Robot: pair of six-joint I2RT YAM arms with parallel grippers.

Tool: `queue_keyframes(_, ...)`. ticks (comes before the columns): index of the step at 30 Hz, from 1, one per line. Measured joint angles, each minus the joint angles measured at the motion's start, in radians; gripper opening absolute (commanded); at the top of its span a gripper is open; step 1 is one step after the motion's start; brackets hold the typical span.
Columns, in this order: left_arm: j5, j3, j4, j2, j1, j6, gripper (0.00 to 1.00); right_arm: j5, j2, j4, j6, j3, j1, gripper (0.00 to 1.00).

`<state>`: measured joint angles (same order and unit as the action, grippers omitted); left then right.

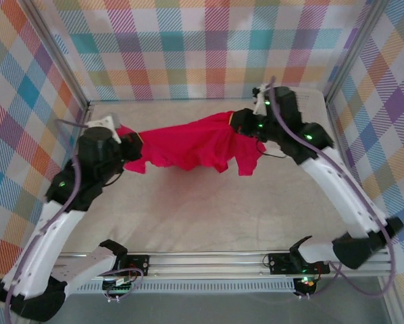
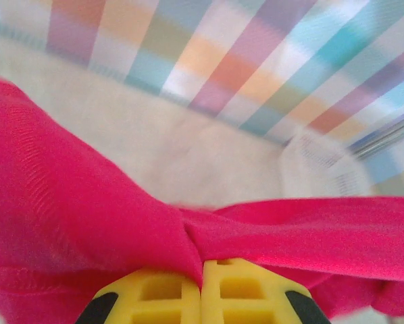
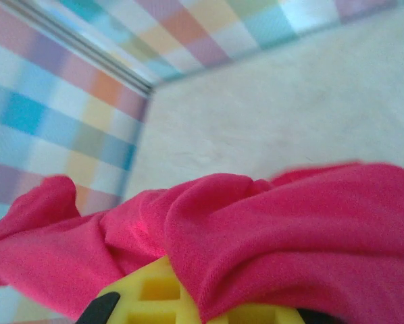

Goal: Fold the inside-out t-shirt

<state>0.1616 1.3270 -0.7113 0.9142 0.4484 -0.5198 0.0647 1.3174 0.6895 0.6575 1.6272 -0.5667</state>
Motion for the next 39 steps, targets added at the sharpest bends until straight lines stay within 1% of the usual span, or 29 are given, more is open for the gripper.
queue_keyframes(3, -0.022, 0.120, -0.024, -0.018, 0.001, 0.052, 0.00, 0.047, -0.082, -0.001, 0.006, 0.010, -0.008, 0.00)
queue_keyframes(6, -0.035, 0.181, -0.025, -0.006, 0.000, 0.096, 0.00, 0.062, -0.085, 0.000, 0.007, 0.035, -0.010, 0.00)
queue_keyframes(9, -0.024, 0.206, -0.024, 0.053, -0.008, 0.140, 0.00, 0.047, -0.011, -0.002, -0.001, 0.057, 0.003, 0.00)
queue_keyframes(12, -0.031, 0.230, -0.015, 0.218, -0.079, 0.172, 0.00, 0.040, 0.122, -0.015, -0.012, 0.082, 0.054, 0.00)
queue_keyframes(13, -0.045, 0.250, -0.013, 0.302, -0.114, 0.177, 0.00, 0.040, 0.188, -0.022, -0.014, 0.094, 0.079, 0.10)
queue_keyframes(14, -0.057, 0.290, -0.022, 0.394, -0.144, 0.180, 0.13, 0.040, 0.249, -0.024, -0.015, 0.111, 0.100, 0.26)
queue_keyframes(15, -0.067, 0.340, -0.031, 0.484, -0.169, 0.181, 0.30, 0.040, 0.315, -0.023, -0.019, 0.135, 0.120, 0.36)
queue_keyframes(16, -0.068, 0.408, -0.035, 0.607, -0.192, 0.189, 0.46, 0.036, 0.390, -0.026, -0.018, 0.166, 0.140, 0.48)
queue_keyframes(17, -0.060, 0.494, -0.065, 0.730, -0.212, 0.190, 0.59, 0.024, 0.454, -0.014, -0.022, 0.204, 0.156, 0.53)
queue_keyframes(19, -0.039, 0.608, -0.101, 0.905, -0.238, 0.193, 0.63, 0.013, 0.558, 0.008, -0.037, 0.264, 0.178, 0.56)
queue_keyframes(20, -0.029, 0.630, -0.115, 0.966, -0.246, 0.195, 0.64, 0.008, 0.602, 0.023, -0.045, 0.289, 0.189, 0.57)
queue_keyframes(21, -0.024, 0.624, -0.132, 0.990, -0.251, 0.195, 0.64, 0.007, 0.626, 0.037, -0.049, 0.299, 0.197, 0.57)
queue_keyframes(23, -0.017, 0.528, -0.152, 0.978, -0.256, 0.191, 0.65, 0.007, 0.642, 0.061, -0.065, 0.267, 0.203, 0.57)
queue_keyframes(25, -0.023, 0.357, -0.149, 0.890, -0.248, 0.186, 0.66, 0.009, 0.623, 0.062, -0.077, 0.200, 0.193, 0.57)
queue_keyframes(27, -0.043, 0.140, -0.101, 0.750, -0.224, 0.161, 0.66, 0.007, 0.566, 0.027, -0.092, 0.050, 0.171, 0.57)
queue_keyframes(29, -0.082, -0.105, -0.064, 0.560, -0.183, 0.121, 0.66, 0.010, 0.523, 0.018, -0.101, -0.092, 0.149, 0.56)
queue_keyframes(31, -0.118, -0.254, -0.037, 0.434, -0.147, 0.083, 0.66, 0.029, 0.523, 0.006, -0.106, -0.160, 0.132, 0.56)
queue_keyframes(34, -0.179, -0.401, 0.027, 0.342, -0.097, 0.027, 0.68, 0.061, 0.565, -0.014, -0.106, -0.181, 0.125, 0.56)
queue_keyframes(36, -0.199, -0.465, 0.052, 0.328, -0.069, -0.001, 0.72, 0.072, 0.600, -0.035, -0.109, -0.173, 0.125, 0.56)
queue_keyframes(39, -0.208, -0.526, 0.072, 0.317, -0.044, -0.030, 0.74, 0.075, 0.649, -0.044, -0.109, -0.165, 0.125, 0.57)
